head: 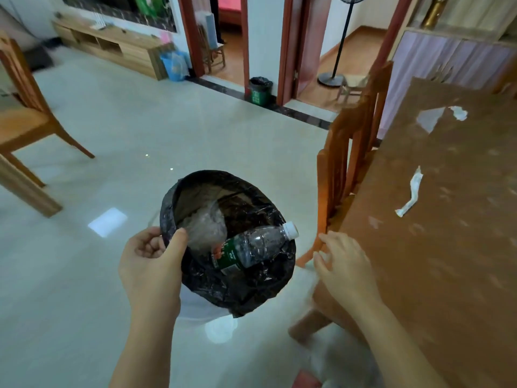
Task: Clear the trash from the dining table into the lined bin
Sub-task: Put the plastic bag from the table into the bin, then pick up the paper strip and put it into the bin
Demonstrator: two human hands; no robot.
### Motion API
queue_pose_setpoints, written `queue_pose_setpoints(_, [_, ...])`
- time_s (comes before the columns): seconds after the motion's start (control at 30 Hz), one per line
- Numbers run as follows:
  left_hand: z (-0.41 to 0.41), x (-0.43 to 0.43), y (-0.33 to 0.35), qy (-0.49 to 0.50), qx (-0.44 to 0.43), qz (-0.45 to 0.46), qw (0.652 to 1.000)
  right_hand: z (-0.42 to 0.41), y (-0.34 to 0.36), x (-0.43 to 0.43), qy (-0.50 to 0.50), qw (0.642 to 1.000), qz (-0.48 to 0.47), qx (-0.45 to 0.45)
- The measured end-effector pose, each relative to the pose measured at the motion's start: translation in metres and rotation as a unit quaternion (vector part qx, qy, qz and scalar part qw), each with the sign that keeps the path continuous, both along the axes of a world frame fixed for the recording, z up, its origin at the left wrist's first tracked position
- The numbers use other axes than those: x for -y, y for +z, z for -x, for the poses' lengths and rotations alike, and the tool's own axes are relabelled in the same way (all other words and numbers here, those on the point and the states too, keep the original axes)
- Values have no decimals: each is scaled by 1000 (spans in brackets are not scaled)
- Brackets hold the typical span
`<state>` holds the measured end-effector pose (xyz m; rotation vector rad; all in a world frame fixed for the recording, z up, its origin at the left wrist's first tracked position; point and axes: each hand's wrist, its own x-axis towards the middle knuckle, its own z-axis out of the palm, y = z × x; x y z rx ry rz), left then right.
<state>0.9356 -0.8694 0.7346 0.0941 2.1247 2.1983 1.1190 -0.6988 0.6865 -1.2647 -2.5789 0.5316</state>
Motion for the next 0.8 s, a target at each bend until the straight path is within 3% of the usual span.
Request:
queue_pose_setpoints(0.2, [71,44,-8,17,-12,21,1000,85,-1,49,28,999,-2,14])
queue_pose_setpoints(0.37, [116,35,-14,-1,-35,29,999,132,-3,42,20,1000,-3,24])
queue_pose_setpoints(0.8, [249,-148,1,-76,-39,22,996,242,13,-112,-112,993,-13,-45])
